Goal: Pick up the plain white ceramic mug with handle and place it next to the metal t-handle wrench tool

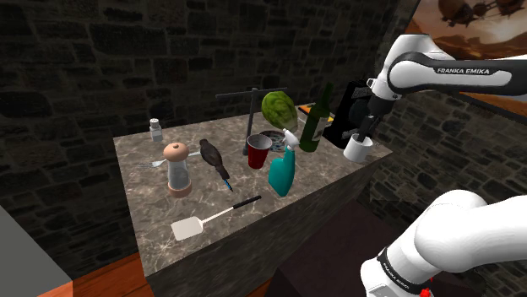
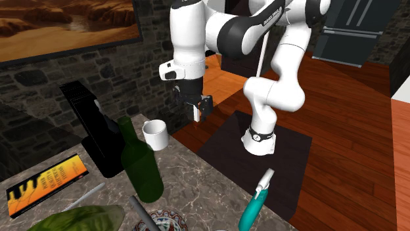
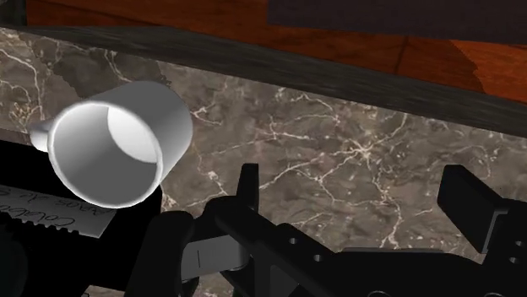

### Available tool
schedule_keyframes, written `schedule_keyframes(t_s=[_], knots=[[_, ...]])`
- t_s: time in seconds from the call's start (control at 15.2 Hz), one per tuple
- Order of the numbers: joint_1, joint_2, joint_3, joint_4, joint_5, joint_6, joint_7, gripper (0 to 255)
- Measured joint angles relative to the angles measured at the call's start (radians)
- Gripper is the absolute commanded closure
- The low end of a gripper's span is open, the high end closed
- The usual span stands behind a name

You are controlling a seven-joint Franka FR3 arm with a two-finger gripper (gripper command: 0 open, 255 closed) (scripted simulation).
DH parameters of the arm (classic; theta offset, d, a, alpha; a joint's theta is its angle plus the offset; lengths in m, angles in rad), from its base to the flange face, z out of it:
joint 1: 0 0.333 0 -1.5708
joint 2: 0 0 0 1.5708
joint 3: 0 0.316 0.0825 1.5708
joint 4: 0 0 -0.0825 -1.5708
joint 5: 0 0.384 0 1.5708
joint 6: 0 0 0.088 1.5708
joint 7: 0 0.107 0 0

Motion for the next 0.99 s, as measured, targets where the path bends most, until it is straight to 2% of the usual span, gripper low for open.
schedule_keyframes(t_s=[0.46, 0.79, 0.99], knots=[[0.005, 0.180, -0.190, 0.036, -0.004, 0.192, -0.203, 0], [0.045, 0.360, -0.322, 0.101, 0.081, 0.320, -0.373, 0], [0.058, 0.421, -0.353, 0.108, 0.120, 0.369, -0.421, 0]])
